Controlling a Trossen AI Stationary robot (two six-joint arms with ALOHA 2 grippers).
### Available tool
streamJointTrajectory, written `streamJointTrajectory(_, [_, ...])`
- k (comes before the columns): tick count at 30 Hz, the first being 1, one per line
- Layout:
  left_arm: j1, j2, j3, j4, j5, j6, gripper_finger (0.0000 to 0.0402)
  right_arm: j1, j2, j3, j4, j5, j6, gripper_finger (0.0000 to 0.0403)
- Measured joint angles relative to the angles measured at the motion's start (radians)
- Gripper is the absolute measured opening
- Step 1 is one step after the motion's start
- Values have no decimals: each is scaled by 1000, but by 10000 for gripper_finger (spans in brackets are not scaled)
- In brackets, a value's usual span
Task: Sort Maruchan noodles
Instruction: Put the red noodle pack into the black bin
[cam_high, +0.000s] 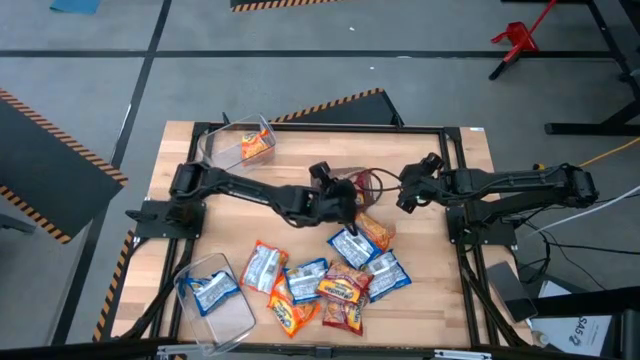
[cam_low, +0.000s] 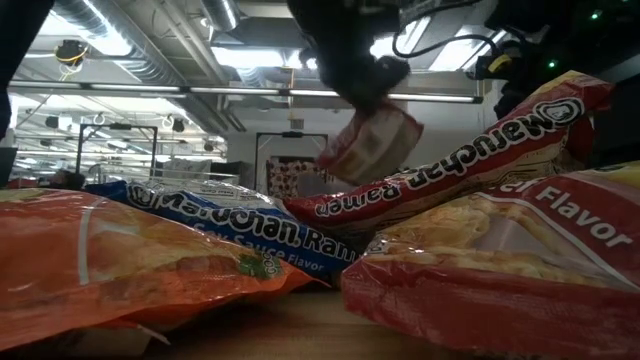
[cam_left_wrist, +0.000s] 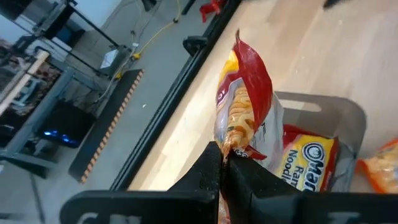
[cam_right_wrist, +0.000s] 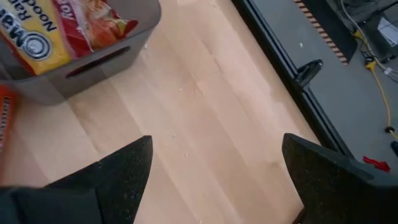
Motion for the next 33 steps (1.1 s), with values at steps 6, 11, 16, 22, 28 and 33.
streamJointTrajectory(6, [2, 45, 0, 11, -34, -26, 0, 0, 0, 0, 0, -1, 2, 344])
streamJointTrajectory(11, [12, 48, -1, 14, -37, -48, 0, 0, 0, 0, 1, -1, 21, 344])
streamJointTrajectory(16, [37, 48, -1, 11, -20, -58, 0, 0, 0, 0, 1, -30, 22, 344])
streamJointTrajectory(22, [62, 48, -1, 11, 61, -102, 0, 0, 0, 0, 1, -46, 22, 344])
streamJointTrajectory(28, [92, 57, 0, 14, 140, -107, 8, 0, 0, 0, 2, -46, 21, 344])
streamJointTrajectory(33, [103, 91, 1, 48, 222, -99, 11, 0, 0, 0, 6, -65, 20, 344])
